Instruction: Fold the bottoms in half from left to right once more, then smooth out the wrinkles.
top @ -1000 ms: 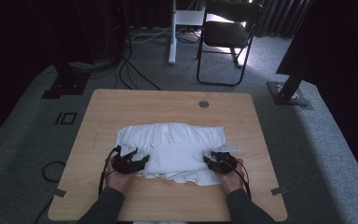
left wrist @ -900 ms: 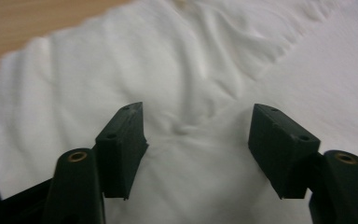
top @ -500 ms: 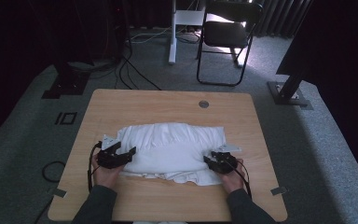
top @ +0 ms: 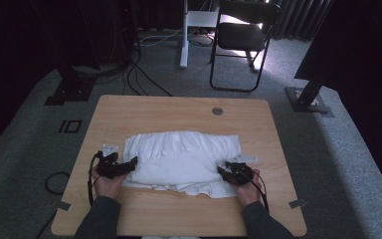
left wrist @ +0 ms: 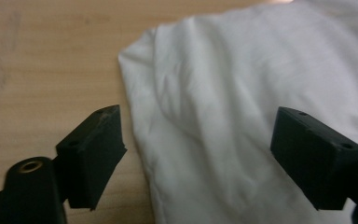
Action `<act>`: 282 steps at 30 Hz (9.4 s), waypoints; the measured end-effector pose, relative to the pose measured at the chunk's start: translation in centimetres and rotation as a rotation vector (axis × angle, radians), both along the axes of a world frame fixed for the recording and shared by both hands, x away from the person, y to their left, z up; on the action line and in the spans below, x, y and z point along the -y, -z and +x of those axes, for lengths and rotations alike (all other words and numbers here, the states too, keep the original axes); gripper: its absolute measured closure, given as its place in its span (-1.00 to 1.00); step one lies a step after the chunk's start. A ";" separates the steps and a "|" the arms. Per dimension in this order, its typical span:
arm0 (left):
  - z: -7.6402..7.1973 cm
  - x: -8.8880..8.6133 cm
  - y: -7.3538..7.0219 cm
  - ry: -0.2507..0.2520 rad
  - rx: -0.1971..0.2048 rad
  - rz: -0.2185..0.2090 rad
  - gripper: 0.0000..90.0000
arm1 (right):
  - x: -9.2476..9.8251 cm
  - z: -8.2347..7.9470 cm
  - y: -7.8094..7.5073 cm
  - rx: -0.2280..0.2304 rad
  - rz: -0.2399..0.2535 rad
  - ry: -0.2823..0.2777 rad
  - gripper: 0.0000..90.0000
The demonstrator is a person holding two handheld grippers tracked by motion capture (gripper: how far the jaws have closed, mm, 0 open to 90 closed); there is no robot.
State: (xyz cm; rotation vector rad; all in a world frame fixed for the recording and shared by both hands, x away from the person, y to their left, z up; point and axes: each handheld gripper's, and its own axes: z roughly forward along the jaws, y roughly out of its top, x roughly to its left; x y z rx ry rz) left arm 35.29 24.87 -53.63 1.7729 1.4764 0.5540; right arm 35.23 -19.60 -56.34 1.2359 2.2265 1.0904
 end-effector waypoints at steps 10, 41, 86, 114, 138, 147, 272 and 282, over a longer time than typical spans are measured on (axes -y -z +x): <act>0.9 -0.1 1.8 -0.043 -0.061 0.039 -0.69 | 0.0 0.0 0.0 0.001 0.001 -0.002 0.23; -0.4 3.0 1.8 0.024 -0.032 0.064 0.90 | 0.0 -0.1 0.1 0.005 0.002 0.001 0.23; -1.1 1.3 -6.8 0.143 0.263 -0.133 0.93 | -5.8 0.0 -5.3 0.106 0.049 -0.160 0.11; 0.1 7.3 -12.5 0.334 0.382 -0.209 0.94 | -14.3 1.3 -0.9 0.022 -0.048 -0.157 0.19; 0.1 7.8 -12.4 0.365 0.382 -0.213 0.94 | -12.1 -1.9 -1.3 0.034 0.034 -0.152 -0.09; 0.3 9.1 -12.5 0.403 0.368 -0.237 0.94 | -14.8 -0.7 -0.8 0.002 0.045 -0.141 -0.02; -0.1 11.2 -2.8 0.373 0.126 0.002 0.35 | -5.7 -0.2 -9.9 0.192 0.058 -0.162 0.16; -0.2 11.3 -3.4 0.402 0.109 -0.027 0.28 | -8.8 2.5 -8.7 0.060 0.096 -0.192 0.13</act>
